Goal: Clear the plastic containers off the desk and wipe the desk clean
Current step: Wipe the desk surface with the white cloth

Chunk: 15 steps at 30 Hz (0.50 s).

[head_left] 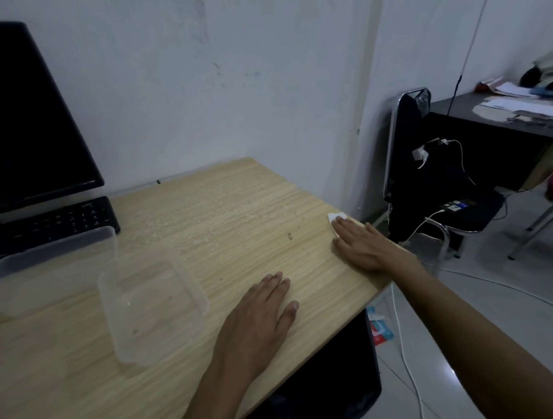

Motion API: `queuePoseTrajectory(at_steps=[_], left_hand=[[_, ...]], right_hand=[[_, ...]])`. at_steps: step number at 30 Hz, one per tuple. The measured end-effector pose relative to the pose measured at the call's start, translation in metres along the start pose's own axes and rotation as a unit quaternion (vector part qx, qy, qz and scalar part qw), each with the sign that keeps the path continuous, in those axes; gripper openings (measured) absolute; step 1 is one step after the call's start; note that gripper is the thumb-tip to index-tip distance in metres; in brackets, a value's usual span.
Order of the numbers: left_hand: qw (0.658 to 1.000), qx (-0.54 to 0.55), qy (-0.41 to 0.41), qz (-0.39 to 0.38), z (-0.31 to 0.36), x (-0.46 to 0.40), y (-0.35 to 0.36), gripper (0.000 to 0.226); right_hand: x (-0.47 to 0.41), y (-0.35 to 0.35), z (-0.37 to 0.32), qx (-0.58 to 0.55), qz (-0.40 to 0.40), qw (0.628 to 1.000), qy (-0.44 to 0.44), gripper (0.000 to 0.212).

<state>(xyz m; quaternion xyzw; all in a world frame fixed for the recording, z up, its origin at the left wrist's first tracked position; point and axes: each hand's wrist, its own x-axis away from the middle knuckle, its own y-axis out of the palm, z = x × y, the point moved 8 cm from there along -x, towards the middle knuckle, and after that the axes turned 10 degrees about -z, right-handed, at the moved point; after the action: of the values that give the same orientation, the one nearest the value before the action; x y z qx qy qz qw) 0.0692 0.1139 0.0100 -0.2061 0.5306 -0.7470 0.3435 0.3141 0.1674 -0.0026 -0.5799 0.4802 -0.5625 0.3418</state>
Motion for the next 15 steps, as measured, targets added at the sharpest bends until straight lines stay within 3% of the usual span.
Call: queuePoseTrajectory(at_steps=[8,15], left_hand=[[1.000,0.016,0.001,0.014,-0.001,0.000,-0.001,0.053],[0.999,0.033,0.002,0.018,-0.002,0.002,-0.002,0.053]], right_hand=[[-0.033,-0.013,-0.038,-0.019,-0.020,0.999,-0.034,0.058],[0.031,0.019,-0.082,0.024,0.006,0.991,-0.135,0.057]])
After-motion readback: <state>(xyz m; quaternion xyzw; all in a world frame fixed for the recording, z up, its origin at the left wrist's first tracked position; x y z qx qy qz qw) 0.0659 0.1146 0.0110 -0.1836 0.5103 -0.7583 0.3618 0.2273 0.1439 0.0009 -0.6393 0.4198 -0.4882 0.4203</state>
